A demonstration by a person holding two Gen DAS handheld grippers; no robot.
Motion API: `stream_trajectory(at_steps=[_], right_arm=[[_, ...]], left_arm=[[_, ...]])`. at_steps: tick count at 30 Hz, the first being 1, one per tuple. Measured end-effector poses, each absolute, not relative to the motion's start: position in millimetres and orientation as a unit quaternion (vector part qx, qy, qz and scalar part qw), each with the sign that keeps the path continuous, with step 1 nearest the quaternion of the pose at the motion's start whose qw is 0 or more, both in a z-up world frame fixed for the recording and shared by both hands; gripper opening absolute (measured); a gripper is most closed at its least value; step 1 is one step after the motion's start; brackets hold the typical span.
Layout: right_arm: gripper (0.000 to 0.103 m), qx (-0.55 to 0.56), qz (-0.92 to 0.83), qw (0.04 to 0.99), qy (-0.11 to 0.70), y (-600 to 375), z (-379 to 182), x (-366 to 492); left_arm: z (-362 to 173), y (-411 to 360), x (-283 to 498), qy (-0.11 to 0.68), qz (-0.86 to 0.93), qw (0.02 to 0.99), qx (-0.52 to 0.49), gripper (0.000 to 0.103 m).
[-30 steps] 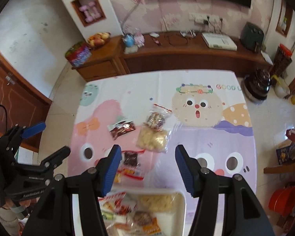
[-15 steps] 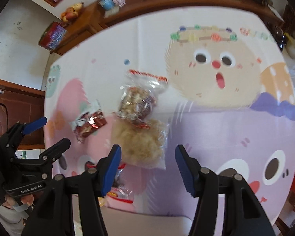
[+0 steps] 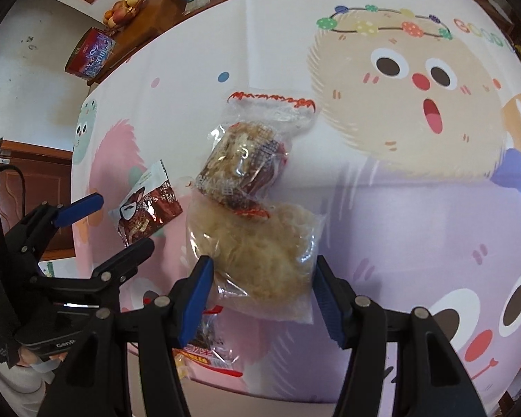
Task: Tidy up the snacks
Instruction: 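Grasp the brown chocolate packet with the left tool while the right tool grasps the clear shredded-bread bag, then carry the chocolate packet and bread bag over the white tray and open both tools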
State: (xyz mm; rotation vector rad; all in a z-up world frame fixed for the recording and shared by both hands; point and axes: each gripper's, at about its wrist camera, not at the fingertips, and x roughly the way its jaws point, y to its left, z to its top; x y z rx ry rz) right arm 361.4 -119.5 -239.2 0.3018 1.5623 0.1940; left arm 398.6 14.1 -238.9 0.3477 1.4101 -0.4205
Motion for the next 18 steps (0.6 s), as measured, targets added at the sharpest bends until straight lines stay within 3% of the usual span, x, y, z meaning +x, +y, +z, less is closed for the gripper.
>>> stream_trajectory(at_steps=[3,5,7,18], right_arm=[[0.058,0.117,0.09,0.696,0.703,-115,-239,359],[0.046,0.12,0.095,0.692,0.705,-114,-240,357],[0.042,0.12,0.096,0.695,0.702,-113,-238,354],[0.037,0.114,0.103,0.726,0.671,-112,-210,334]], left_arm=[[-246,7,400,0.646,-0.192,0.72,0.167,0.063],[-246,6,400,0.645,-0.195,0.721,0.16,0.046],[-243,5,400,0.641,-0.193,0.726,0.158,0.037],[-210,16,376,0.618,-0.17,0.757,0.122,0.032]])
